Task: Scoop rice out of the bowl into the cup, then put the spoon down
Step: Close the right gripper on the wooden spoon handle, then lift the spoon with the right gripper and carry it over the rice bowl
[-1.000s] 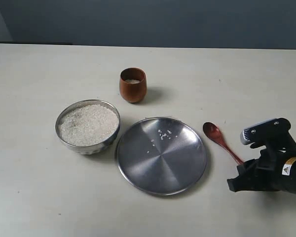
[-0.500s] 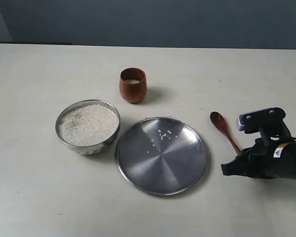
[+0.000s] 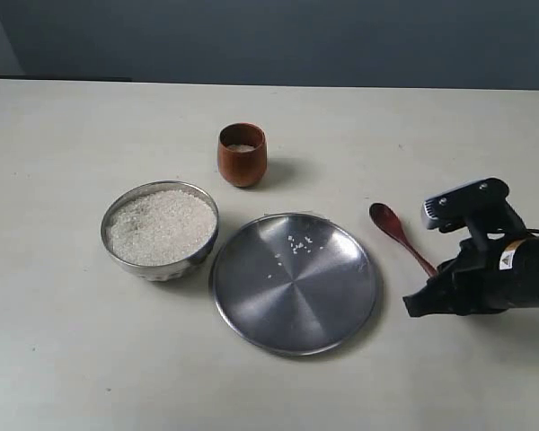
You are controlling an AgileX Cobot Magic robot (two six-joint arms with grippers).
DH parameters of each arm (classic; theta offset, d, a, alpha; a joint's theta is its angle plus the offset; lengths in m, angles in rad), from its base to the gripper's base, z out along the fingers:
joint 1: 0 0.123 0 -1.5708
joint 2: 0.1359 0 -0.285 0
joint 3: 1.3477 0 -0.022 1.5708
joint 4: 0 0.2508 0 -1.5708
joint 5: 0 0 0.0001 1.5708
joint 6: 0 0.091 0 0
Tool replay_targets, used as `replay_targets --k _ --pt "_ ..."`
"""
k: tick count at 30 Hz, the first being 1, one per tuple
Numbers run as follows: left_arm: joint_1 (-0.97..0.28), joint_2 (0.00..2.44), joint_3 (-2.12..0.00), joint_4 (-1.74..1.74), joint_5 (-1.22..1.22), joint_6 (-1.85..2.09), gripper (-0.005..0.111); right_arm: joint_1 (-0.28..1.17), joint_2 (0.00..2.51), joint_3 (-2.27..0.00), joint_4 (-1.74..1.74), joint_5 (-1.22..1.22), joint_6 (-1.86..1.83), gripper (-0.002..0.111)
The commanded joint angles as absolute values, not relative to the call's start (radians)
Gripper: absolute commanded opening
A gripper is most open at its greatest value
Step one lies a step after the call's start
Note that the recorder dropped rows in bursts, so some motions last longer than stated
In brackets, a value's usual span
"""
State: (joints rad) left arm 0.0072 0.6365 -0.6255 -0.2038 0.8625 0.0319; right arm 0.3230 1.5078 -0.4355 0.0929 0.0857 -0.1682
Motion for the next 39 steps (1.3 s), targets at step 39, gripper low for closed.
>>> replay_targets --k 39 --pt "0.008 0.64 -0.63 -0.199 0.86 0.03 0.0 1.07 1.804 -1.378 -0.899 1.097 -0.153 -0.001"
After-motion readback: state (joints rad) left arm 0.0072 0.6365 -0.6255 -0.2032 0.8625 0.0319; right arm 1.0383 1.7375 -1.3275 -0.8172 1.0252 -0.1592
